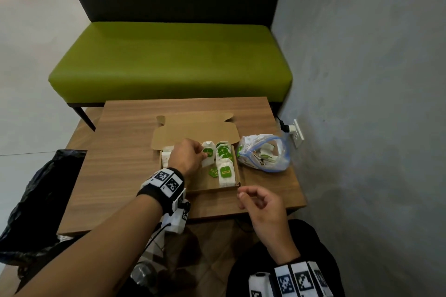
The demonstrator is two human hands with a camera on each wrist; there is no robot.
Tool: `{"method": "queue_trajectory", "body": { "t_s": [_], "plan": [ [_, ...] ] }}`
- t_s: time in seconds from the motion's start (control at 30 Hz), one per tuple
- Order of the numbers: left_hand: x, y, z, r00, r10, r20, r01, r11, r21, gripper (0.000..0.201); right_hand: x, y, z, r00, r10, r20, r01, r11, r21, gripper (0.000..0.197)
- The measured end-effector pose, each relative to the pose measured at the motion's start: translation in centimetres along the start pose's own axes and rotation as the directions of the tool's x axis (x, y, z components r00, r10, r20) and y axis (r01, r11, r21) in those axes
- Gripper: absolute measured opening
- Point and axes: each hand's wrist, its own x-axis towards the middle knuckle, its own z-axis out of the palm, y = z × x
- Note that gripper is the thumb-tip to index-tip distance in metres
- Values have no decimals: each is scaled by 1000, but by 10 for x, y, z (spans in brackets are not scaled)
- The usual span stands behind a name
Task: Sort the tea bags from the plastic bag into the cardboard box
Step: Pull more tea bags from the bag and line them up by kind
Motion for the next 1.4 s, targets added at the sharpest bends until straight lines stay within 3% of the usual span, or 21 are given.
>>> {"method": "queue_trajectory", "body": {
  "t_s": [0.23,0.6,0.77,0.9,1.03,1.1,1.13,1.23,1.27,1.4],
  "plan": [
    [9,1,15,998,-42,-45,49,986,161,7,-3,3,-6,999,40,18,-40,999,2,11],
    [5,21,18,982,88,-168,-8,905,425,19,-4,1,-13,999,24,31,-24,999,-21,15],
    [-3,28,15,976,162,-143,-52,820,571,4,0,-4,-18,999,32,21,-32,999,-27,13],
    [-7,35,6,966,226,-124,-97,764,638,3,9,-14,-29,999,0,-36,-2,997,-79,14],
    [-1,35,-1,953,259,-158,-122,804,582,15,28,-23,-50,988,-112,-106,79,959,-272,13],
    [-5,41,-2,931,313,-188,-171,828,534,22,42,-28,-60,966,-192,-174,96,889,-448,10],
    [-10,47,1,908,372,-194,-235,834,499,24,51,-30,-63,951,-239,-194,86,811,-579,8],
    [-32,74,18,831,534,-159,-436,800,412,24,84,-33,-63,947,-285,-148,60,610,-790,13],
    [-37,82,25,834,533,-139,-447,802,397,27,94,-34,-59,952,-287,-103,83,569,-818,14],
    [-29,99,52,944,330,24,-304,836,457,48,125,-36,-38,983,-178,49,112,362,-925,20]
  ]
}}
